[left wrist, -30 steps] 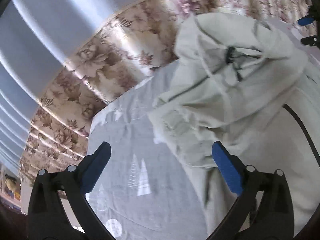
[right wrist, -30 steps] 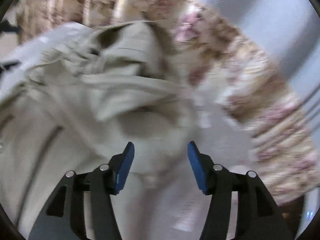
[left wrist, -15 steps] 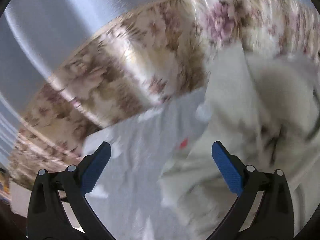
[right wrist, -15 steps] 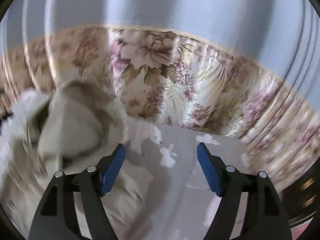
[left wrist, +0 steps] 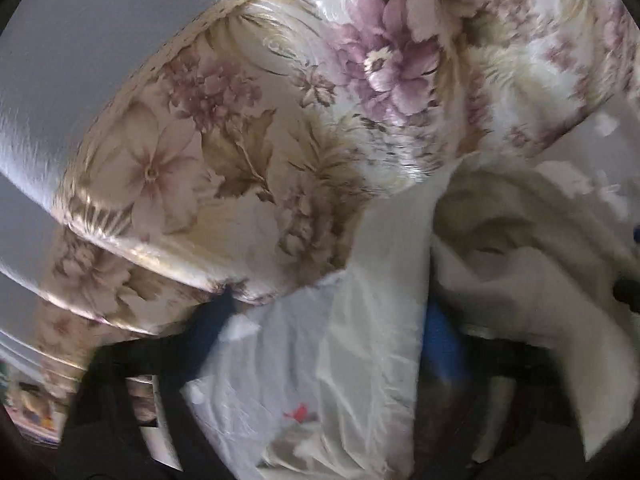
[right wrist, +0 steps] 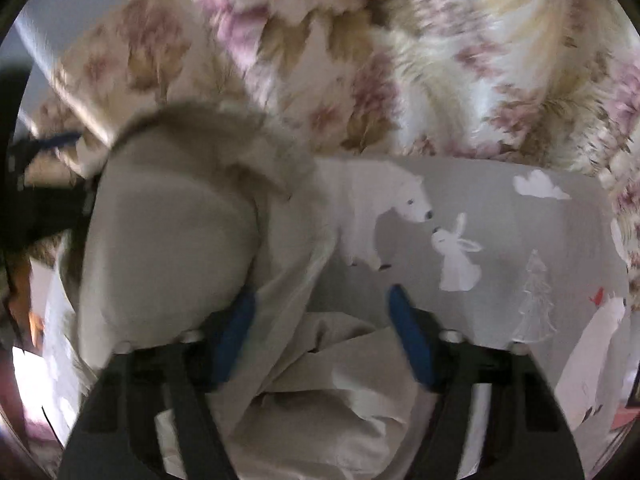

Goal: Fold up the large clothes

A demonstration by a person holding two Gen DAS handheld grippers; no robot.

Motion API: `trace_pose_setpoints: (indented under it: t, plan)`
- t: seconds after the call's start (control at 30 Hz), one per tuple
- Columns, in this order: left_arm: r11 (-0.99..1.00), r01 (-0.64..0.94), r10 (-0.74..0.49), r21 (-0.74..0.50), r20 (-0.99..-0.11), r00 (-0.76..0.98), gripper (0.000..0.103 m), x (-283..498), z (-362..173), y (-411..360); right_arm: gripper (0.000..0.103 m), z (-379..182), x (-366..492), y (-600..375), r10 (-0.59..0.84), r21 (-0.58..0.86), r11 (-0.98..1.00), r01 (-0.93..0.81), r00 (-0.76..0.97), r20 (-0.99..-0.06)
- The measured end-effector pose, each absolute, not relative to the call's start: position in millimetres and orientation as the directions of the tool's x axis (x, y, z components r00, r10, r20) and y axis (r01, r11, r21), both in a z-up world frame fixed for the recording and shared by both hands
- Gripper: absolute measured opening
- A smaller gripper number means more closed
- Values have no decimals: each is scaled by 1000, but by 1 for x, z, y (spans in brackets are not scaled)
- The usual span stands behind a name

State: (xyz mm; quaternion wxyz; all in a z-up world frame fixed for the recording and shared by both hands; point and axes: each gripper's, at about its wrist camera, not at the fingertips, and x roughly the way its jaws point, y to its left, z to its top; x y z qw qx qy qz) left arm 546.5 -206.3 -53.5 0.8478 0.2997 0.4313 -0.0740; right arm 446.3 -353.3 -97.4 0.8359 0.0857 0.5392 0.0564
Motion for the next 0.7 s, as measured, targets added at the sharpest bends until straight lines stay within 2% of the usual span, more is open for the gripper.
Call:
trace_pose_setpoints:
  t: [0.03, 0.07, 0.13, 0.17, 0.23, 0.3, 0.47, 0.53, 0.6, 0.7]
  plan:
    - [833, 372, 130, 409, -798, 588, 12, 553, -55, -200, 28, -100, 447, -348, 168, 177, 984, -18, 415, -894]
    - [855, 364, 114, 371, -817, 565, 5, 558, -53, -194, 26, -100, 447, -340, 123, 113, 992, -51, 424, -897]
    - [884, 338, 85, 323, -822, 563, 5, 558, -48, -175, 9, -93, 445, -325, 15, -35, 994, -101, 463, -886]
    - [886, 329, 85, 327, -811, 578, 5, 551, -44, -167, 8, -85, 441, -313, -82, -169, 978, -123, 518, -851]
    - [902, 311, 57, 299, -796, 602, 4, 530, -32, -143, 6, -65, 436, -302, -175, -305, 945, -116, 607, -775]
    - [926, 295, 2, 236, -784, 621, 4, 503, -17, -114, 6, -41, 430, -296, -183, -338, 936, -100, 682, -708]
    - [949, 316, -187, 20, -771, 609, 5, 410, -7, -48, 5, 30, 365, -277, -50, -320, 938, -132, 863, -503]
    - [943, 332, -232, -31, -777, 586, 5, 373, -23, -34, 6, 39, 338, -270, 3, -330, 927, -175, 887, -462]
    - [936, 346, -250, -57, -801, 544, 7, 336, -53, -25, 6, 31, 314, -263, 102, -303, 909, -287, 857, -506]
    - [933, 358, -223, -41, -845, 485, 15, 309, -95, -21, 6, 0, 281, -246, 206, -323, 831, -453, 790, -578]
